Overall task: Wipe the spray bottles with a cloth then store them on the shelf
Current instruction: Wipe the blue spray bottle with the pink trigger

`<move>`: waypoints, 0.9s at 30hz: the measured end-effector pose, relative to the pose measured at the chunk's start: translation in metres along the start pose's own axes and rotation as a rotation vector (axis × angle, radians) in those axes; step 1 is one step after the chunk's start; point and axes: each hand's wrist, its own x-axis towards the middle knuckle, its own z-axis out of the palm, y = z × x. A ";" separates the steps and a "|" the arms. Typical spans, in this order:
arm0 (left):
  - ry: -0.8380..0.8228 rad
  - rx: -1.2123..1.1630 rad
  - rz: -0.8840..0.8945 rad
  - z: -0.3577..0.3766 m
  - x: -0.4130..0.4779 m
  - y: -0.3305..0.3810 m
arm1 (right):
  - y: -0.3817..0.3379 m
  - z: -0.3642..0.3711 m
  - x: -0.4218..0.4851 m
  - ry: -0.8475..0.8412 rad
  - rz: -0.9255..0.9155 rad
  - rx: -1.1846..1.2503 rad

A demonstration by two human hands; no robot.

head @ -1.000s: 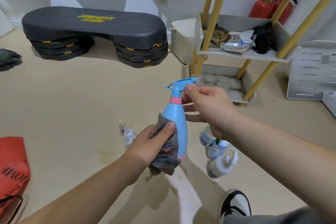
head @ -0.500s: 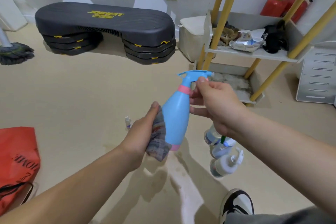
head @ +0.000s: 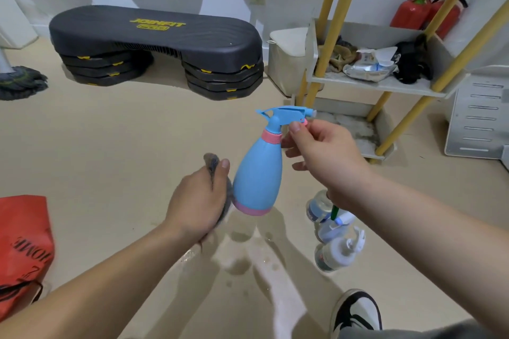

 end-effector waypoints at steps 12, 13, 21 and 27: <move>-0.557 -1.077 -0.412 -0.037 -0.001 0.051 | 0.002 0.011 -0.004 -0.278 -0.053 -0.058; -0.581 -1.087 -0.408 -0.036 -0.002 0.053 | 0.002 0.008 -0.003 -0.271 -0.045 -0.081; -0.284 -0.915 -0.467 -0.034 0.005 0.030 | 0.013 -0.016 -0.004 -0.181 -0.010 -0.231; -0.228 -0.815 -0.604 -0.022 -0.014 0.009 | 0.032 -0.029 -0.027 -0.177 0.102 -0.252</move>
